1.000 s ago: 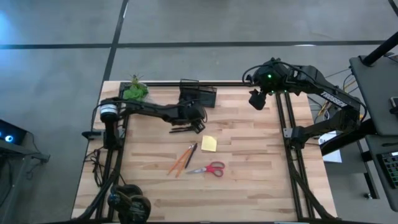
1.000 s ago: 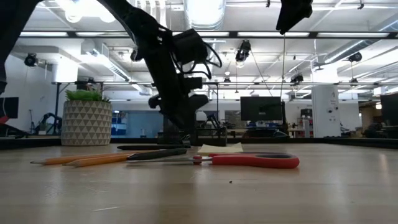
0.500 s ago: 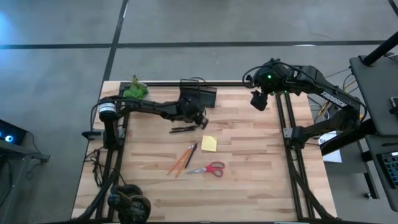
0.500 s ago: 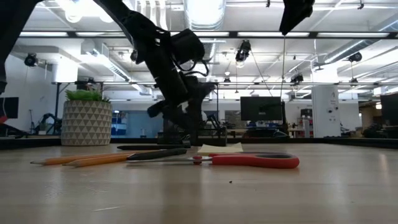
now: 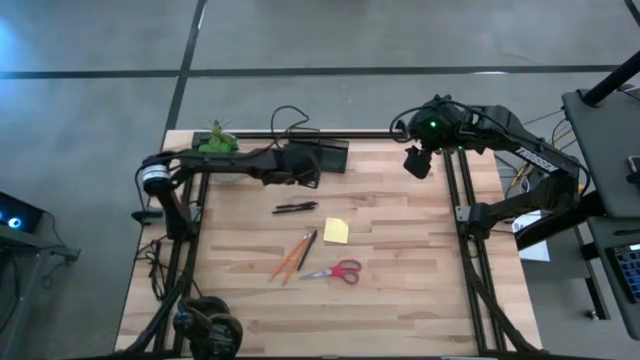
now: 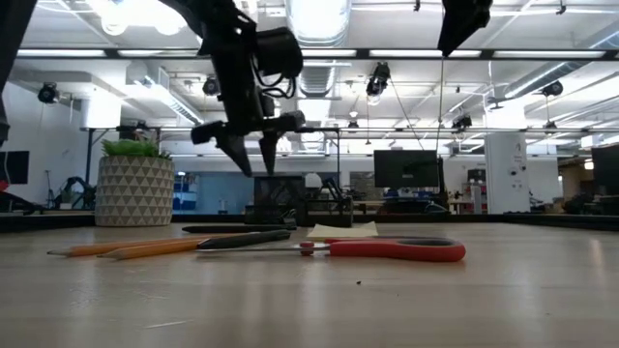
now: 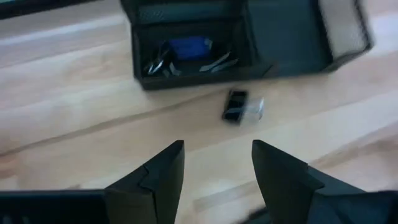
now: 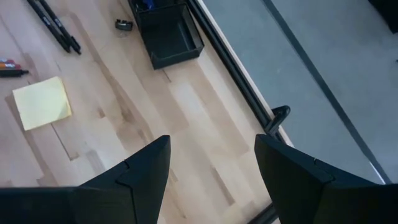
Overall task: Pick and place office supplies into organizer
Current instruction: Put the binder clip into the bottom left section of the black desk organizer
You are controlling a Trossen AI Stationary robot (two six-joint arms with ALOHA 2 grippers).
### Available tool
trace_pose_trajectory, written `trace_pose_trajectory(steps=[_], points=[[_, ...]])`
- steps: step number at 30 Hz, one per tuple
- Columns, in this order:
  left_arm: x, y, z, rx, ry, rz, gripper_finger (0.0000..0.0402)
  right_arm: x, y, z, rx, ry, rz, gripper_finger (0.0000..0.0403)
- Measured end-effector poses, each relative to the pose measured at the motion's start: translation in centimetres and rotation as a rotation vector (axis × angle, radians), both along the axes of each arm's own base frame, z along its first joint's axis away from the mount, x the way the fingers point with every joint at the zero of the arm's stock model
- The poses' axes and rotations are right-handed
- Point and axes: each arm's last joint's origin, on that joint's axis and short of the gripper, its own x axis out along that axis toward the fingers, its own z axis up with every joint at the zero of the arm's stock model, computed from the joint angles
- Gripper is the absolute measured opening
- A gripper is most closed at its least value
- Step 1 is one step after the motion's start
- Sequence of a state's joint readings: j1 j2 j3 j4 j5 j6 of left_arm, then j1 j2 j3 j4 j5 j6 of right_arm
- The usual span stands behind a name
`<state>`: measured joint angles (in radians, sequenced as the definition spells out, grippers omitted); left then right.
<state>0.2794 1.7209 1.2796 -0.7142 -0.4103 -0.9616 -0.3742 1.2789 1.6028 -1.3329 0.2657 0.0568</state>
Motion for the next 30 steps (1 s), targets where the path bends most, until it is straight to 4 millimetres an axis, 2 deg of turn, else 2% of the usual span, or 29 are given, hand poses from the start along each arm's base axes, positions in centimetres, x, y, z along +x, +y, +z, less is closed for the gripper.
trace_pose_trajectory(steps=[5, 9, 15, 22, 26, 30], points=[[1.6, 0.4, 0.3, 0.024, 0.081, -0.039, 0.0173, 0.1, 0.0, 0.0, 0.028, -0.040, -0.062, 0.0231], [4.1, 0.6, -0.1, 0.059, 0.145, -0.111, 0.0172, 0.2, -0.1, 0.1, 0.060, -0.094, -0.139, 0.0231], [6.6, 0.9, -1.4, 0.134, 0.418, -0.223, 0.0147, 0.2, -0.1, 0.2, 0.130, -0.183, -0.285, 0.0231], [8.2, 0.3, -1.7, 0.163, 0.523, -0.382, 0.0134, 0.3, 0.0, 0.2, 0.204, -0.255, -0.412, 0.0231], [8.5, 0.2, -1.9, 0.164, 0.551, -0.435, 0.0134, 0.3, 0.0, 0.2, 0.208, -0.260, -0.420, 0.0231], [8.5, 0.1, -3.0, 0.103, 0.568, -0.489, 0.0134, 0.3, 0.0, 0.2, 0.217, -0.270, -0.440, 0.0231]])
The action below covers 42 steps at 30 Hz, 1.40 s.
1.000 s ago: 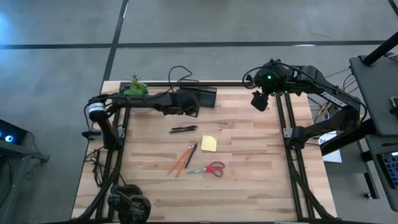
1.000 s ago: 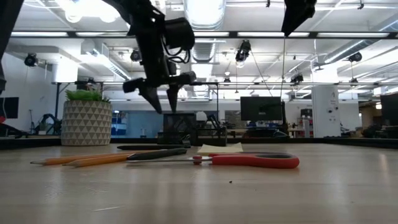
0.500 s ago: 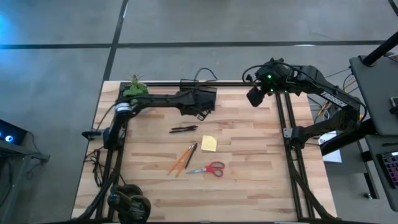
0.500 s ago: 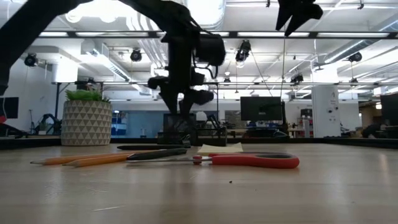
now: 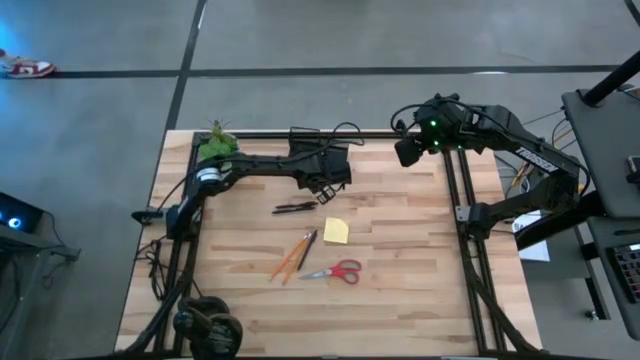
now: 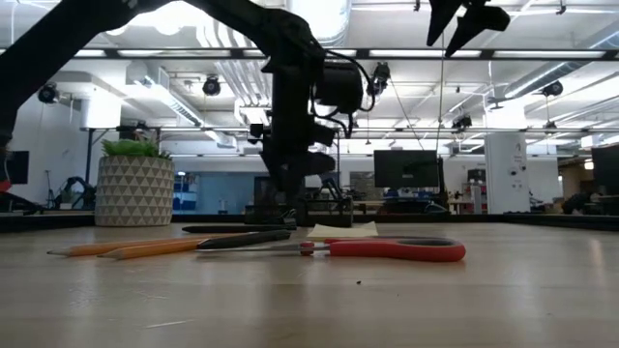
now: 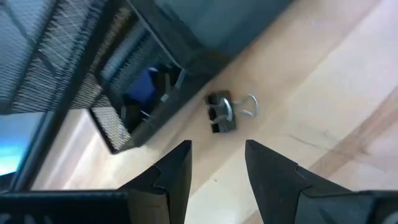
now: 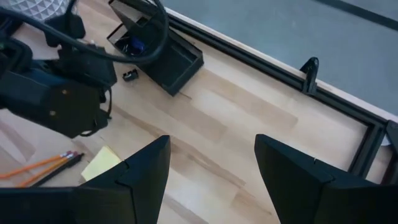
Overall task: Pick and place office supplies into organizer
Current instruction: Put the binder clip into the bottom left section of the black desk organizer
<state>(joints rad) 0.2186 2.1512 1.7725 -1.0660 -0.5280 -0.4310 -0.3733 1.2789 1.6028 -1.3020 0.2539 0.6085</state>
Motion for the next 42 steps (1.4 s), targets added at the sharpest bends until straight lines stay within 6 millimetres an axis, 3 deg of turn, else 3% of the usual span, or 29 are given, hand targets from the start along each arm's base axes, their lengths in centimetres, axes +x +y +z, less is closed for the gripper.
trace_pose_trajectory(steps=[11, 34, 42], points=[[0.8, 0.1, -2.5, -0.033, 0.048, -0.049, 0.0134, 0.0, 0.0, 0.0, 0.016, -0.017, -0.033, 0.0231], [1.4, 2.0, -2.2, 0.035, 0.023, -0.126, 0.0134, 0.0, -0.1, 0.0, 0.005, -0.021, -0.038, 0.0231], [0.8, 2.4, -3.2, 0.022, 0.049, -0.131, 0.0134, 0.1, -0.1, 0.1, 0.000, -0.033, -0.038, 0.0231]])
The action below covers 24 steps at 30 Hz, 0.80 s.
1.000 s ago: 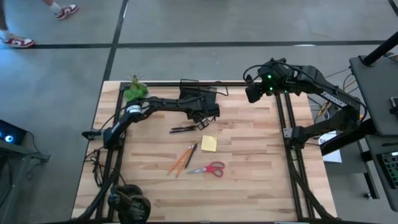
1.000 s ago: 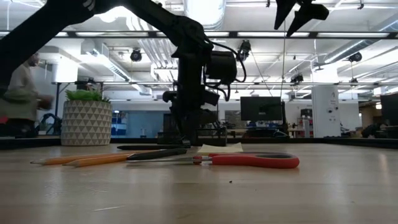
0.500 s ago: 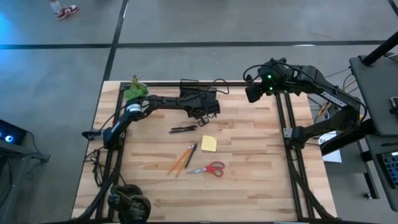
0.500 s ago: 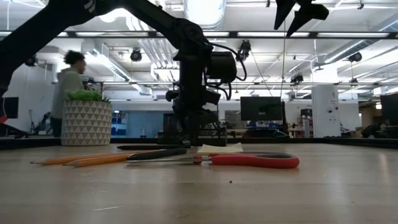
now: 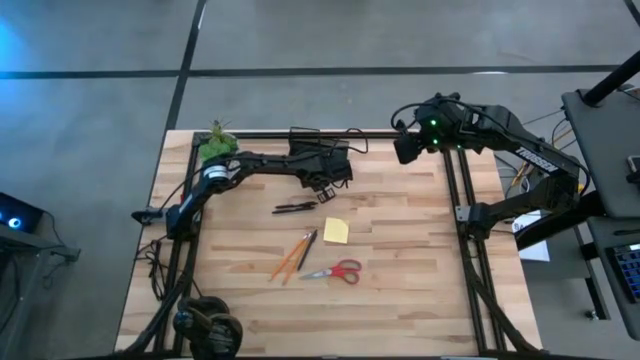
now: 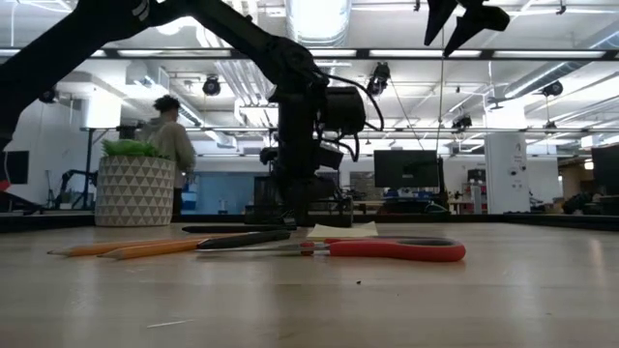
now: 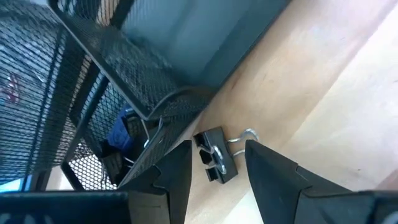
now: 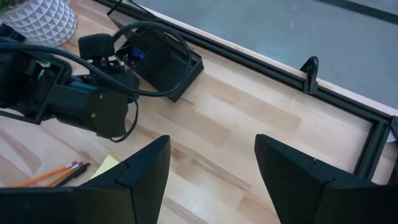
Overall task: Pick and place office supplies into organizer
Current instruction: Put the binder clip into the bottom left section of the black desk organizer
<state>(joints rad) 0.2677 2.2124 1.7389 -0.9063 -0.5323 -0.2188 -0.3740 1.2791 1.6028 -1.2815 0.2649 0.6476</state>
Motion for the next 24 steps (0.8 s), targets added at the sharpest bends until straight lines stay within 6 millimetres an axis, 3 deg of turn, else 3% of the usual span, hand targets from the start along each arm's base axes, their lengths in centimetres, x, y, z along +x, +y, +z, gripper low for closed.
trace_pose_trajectory(steps=[11, 24], points=[[-0.20, 0.29, -1.02, 0.000, 0.000, -0.022, 0.0123, 0.31, -0.12, 0.23, -0.015, -0.039, 0.000, 0.0231], [0.35, 0.46, -0.83, 0.027, -0.035, -0.058, 0.0006, 0.32, -0.11, 0.23, -0.015, -0.039, 0.001, 0.0231]])
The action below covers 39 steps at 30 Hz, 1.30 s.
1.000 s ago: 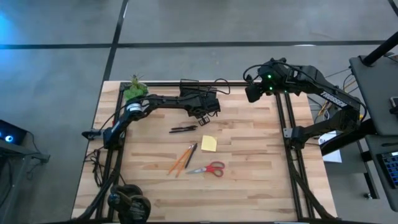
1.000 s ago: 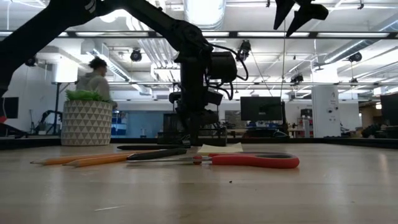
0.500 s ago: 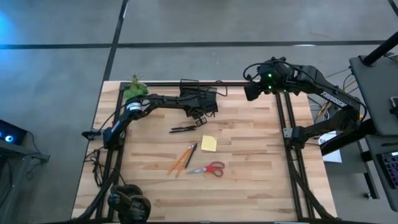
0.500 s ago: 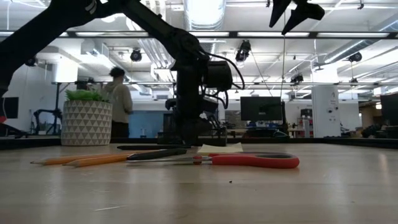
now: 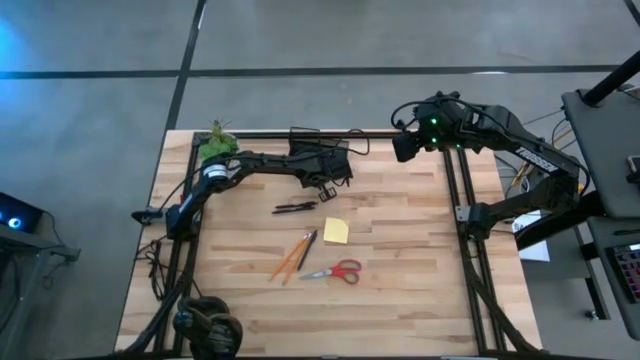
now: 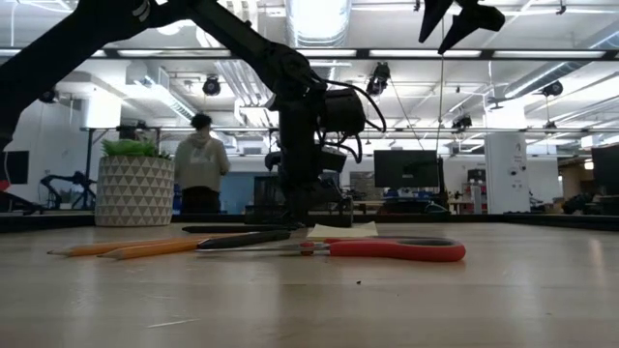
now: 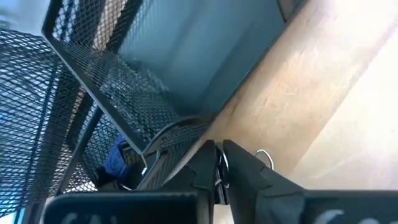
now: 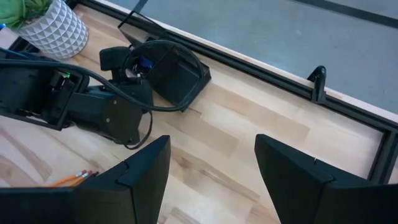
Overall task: Pick and place office supplies into organizer
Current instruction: Put the binder clip into the bottom left section of the black desk organizer
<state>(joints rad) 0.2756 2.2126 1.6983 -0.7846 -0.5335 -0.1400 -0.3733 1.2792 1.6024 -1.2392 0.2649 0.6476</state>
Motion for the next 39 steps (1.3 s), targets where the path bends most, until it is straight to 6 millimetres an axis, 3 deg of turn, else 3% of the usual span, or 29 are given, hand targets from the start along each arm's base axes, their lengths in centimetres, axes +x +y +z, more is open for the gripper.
trace_pose_trajectory(steps=[10, 15, 19, 23, 31, 39], points=[[-0.1, -0.9, 1.1, -0.016, 0.024, -0.035, 0.0000, 0.0, 0.0, 0.0, 0.000, 0.001, 0.000, 0.0231], [-0.6, -2.8, 4.4, 0.000, -0.032, -0.052, 0.0000, 0.0, 0.0, 0.0, -0.001, 0.002, 0.002, 0.0231], [-1.0, -3.3, 7.1, 0.120, -0.074, -0.035, 0.0000, 0.0, 0.0, 0.0, -0.001, 0.003, 0.003, 0.0231], [-1.7, -1.6, 7.5, 0.149, -0.073, -0.010, 0.0000, 0.0, 0.0, 0.0, 0.000, 0.002, 0.002, 0.0231], [-3.2, 2.8, 5.4, 0.093, -0.009, 0.062, 0.0000, 0.0, 0.0, 0.0, 0.003, 0.000, 0.003, 0.0231], [-3.8, 5.2, 4.1, 0.069, 0.008, 0.116, 0.0000, 0.0, 0.0, 0.0, 0.003, 0.000, 0.003, 0.0231]])
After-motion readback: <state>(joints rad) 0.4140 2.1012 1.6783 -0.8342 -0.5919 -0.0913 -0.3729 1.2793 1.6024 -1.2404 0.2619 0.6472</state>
